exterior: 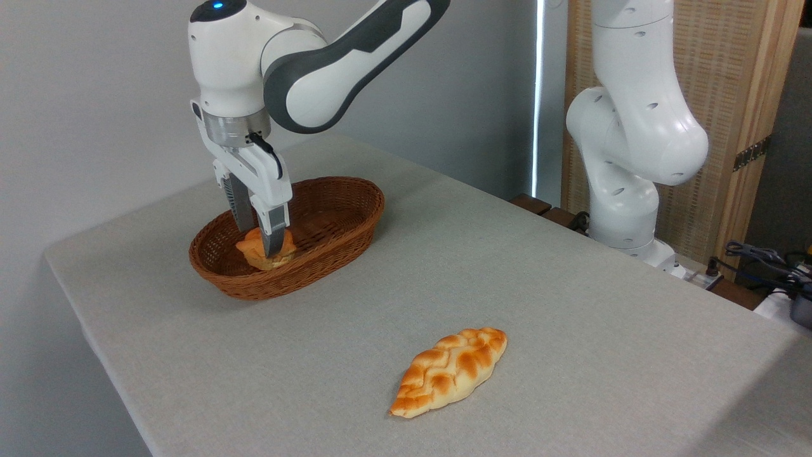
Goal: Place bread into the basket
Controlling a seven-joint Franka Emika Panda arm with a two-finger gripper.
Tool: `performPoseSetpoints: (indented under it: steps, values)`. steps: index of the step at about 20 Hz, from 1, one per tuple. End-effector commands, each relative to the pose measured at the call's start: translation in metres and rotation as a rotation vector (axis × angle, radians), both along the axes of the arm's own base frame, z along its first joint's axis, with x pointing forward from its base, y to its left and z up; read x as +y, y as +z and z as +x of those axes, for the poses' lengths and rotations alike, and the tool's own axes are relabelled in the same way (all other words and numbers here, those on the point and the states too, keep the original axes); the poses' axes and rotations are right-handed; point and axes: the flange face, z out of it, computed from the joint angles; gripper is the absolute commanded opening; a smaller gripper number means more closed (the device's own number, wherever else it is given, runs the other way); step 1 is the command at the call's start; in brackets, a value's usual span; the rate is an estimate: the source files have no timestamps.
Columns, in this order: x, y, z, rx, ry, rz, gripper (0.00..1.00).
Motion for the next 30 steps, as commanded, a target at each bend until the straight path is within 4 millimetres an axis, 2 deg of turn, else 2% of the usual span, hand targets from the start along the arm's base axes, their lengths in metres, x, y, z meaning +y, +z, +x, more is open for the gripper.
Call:
performPoseSetpoints:
  steps: [1, 6, 8, 13, 15, 19, 23, 24, 26, 28, 30]
  values:
    - [-0.001, 0.009, 0.007, -0.052, 0.030, -0.027, 1.00]
    - [0.009, 0.021, 0.010, -0.072, 0.050, -0.030, 1.00]
    - [0.018, 0.040, 0.009, -0.103, 0.060, -0.036, 1.00]
    - [0.075, 0.103, 0.009, -0.195, 0.143, -0.045, 1.00]
    - [0.097, 0.112, 0.008, -0.189, 0.148, -0.008, 1.00]
    - [0.119, 0.137, 0.005, -0.172, 0.113, 0.080, 1.00]
    - [0.133, 0.145, 0.006, -0.092, 0.017, 0.200, 1.00]
    - [0.143, 0.144, 0.009, -0.062, 0.008, 0.227, 1.00]
    - [0.157, 0.158, 0.011, -0.019, -0.005, 0.246, 1.00]
    - [0.173, 0.161, 0.012, 0.019, -0.011, 0.251, 1.00]
    - [0.177, 0.160, 0.009, 0.039, -0.014, 0.257, 1.00]
